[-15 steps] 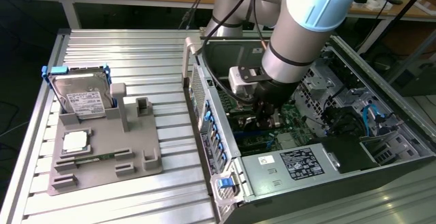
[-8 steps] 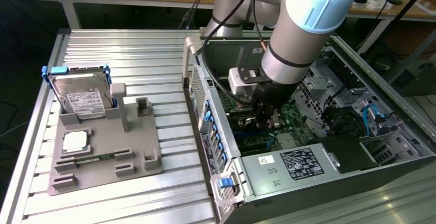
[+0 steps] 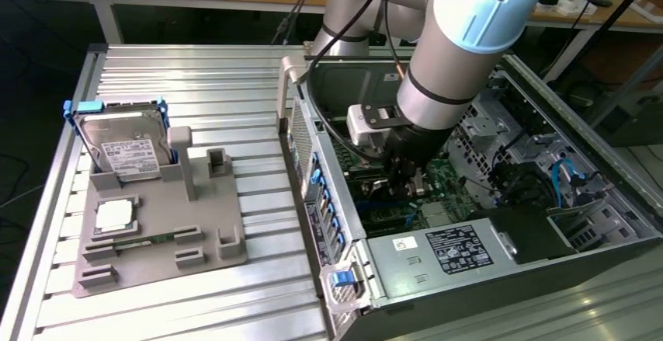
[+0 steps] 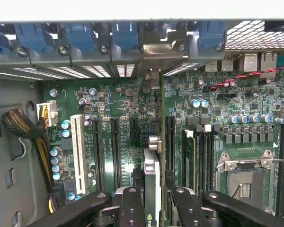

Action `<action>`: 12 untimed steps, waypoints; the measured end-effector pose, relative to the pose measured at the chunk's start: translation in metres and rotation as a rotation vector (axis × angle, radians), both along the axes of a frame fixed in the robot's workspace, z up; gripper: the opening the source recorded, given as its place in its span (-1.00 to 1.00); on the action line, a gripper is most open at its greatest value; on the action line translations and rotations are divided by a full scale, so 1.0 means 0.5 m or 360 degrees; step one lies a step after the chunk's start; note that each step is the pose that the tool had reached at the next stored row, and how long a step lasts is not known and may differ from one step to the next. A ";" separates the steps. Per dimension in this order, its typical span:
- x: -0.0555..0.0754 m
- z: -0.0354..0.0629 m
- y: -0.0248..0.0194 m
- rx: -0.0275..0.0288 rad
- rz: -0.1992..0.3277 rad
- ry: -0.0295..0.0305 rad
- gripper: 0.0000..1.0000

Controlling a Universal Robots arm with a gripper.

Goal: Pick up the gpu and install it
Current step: 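Insert the gpu into the slot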

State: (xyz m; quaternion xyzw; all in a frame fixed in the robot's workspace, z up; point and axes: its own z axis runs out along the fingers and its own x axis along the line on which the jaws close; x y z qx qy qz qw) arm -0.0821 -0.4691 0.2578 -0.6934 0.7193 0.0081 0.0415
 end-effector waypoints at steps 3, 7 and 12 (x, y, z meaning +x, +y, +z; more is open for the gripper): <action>0.000 0.000 -0.0001 0.00002 0.0000 -0.00001 -0.47; 0.001 -0.001 -0.0005 -0.00001 -0.0001 0.00044 -0.47; 0.002 -0.001 -0.0010 0.00004 -0.0002 0.00123 -0.47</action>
